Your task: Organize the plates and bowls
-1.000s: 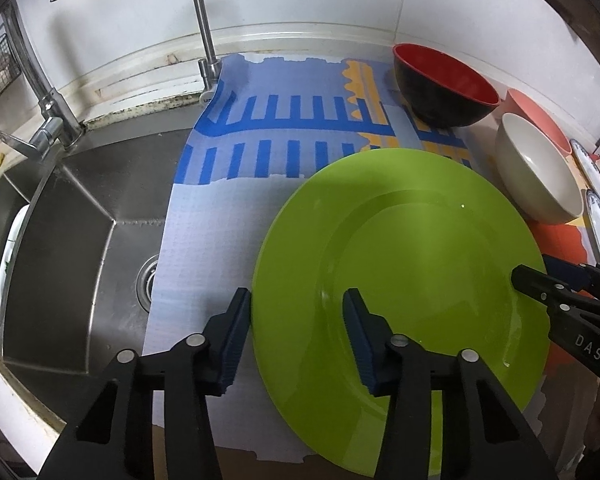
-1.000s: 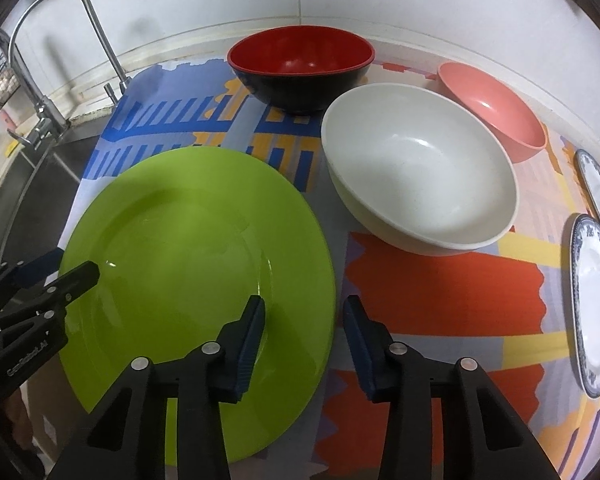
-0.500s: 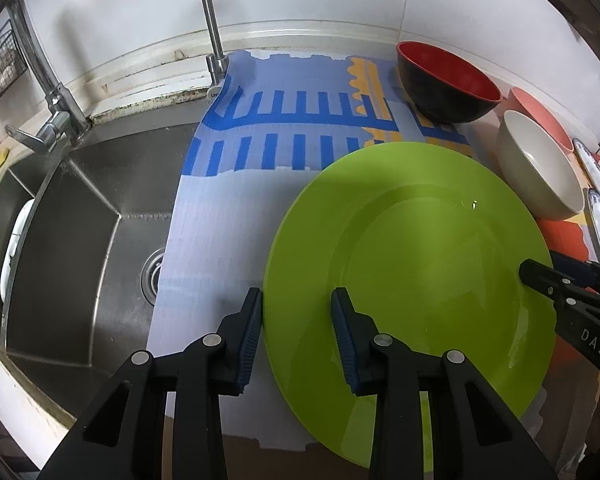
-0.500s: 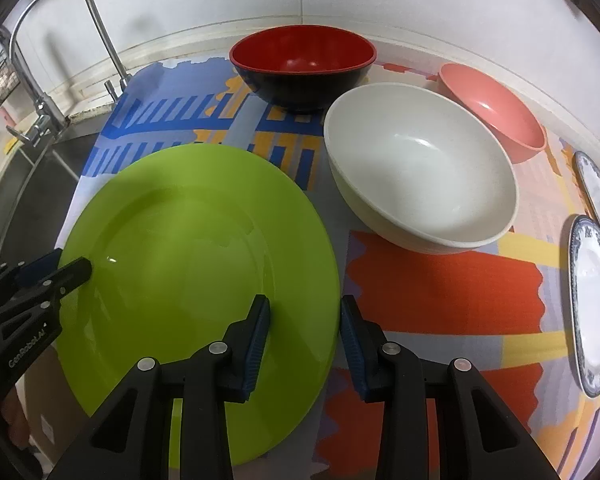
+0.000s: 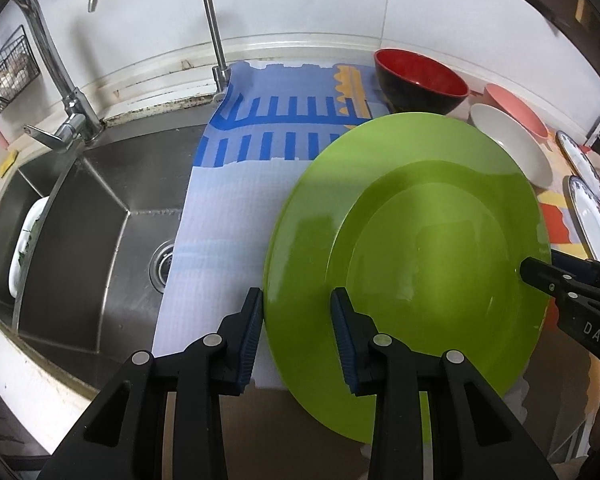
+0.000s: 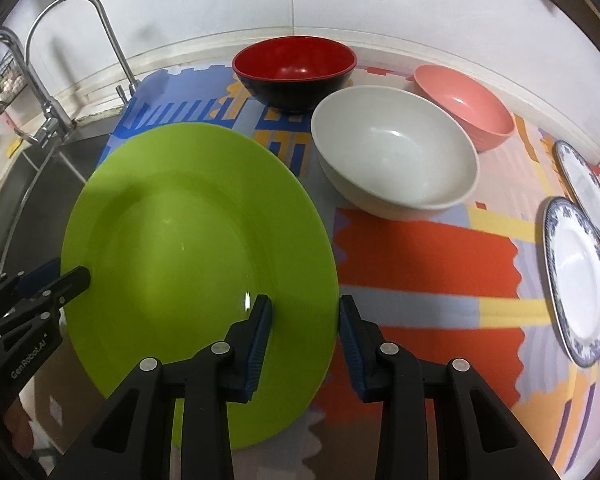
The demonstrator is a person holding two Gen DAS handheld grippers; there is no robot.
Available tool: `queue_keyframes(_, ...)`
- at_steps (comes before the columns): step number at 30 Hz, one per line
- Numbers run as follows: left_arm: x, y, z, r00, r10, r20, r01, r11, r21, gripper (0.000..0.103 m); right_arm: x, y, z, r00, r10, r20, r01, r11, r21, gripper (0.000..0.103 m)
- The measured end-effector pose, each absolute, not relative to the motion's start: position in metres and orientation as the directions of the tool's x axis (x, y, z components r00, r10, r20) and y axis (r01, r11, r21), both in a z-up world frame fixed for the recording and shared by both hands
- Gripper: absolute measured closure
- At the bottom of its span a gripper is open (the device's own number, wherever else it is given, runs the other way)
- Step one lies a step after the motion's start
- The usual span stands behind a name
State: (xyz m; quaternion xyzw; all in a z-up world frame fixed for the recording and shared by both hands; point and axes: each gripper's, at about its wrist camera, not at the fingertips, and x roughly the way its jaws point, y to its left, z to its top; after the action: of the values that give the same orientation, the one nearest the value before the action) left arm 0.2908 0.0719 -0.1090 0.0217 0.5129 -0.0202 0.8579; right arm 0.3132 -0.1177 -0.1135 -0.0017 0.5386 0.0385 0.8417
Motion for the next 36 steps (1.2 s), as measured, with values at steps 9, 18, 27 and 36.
queue_keyframes(9,0.259,0.065,-0.093,0.489,-0.015,-0.872,0.075,0.997,0.025,0.069,0.283,-0.13,-0.095,0.408,0.063,-0.911,-0.04,0.998,0.051,0.068)
queue_keyframes(18,0.239,0.057,-0.094,0.469,-0.03,-0.883,0.086,0.996,0.012,0.069,0.26,-0.137,-0.091,0.394,0.054,-0.917,-0.033,0.998,0.044,0.068)
queue_keyframes(27,0.224,0.04,-0.105,0.426,-0.049,-0.904,0.112,0.994,-0.001,0.069,0.242,-0.151,-0.1,0.355,0.037,-0.934,-0.001,0.999,0.039,0.068)
queue_keyframes(36,0.222,0.029,-0.12,0.389,-0.066,-0.919,0.123,0.992,-0.019,0.069,0.231,-0.166,-0.114,0.324,0.023,-0.946,0.038,0.999,0.037,0.068)
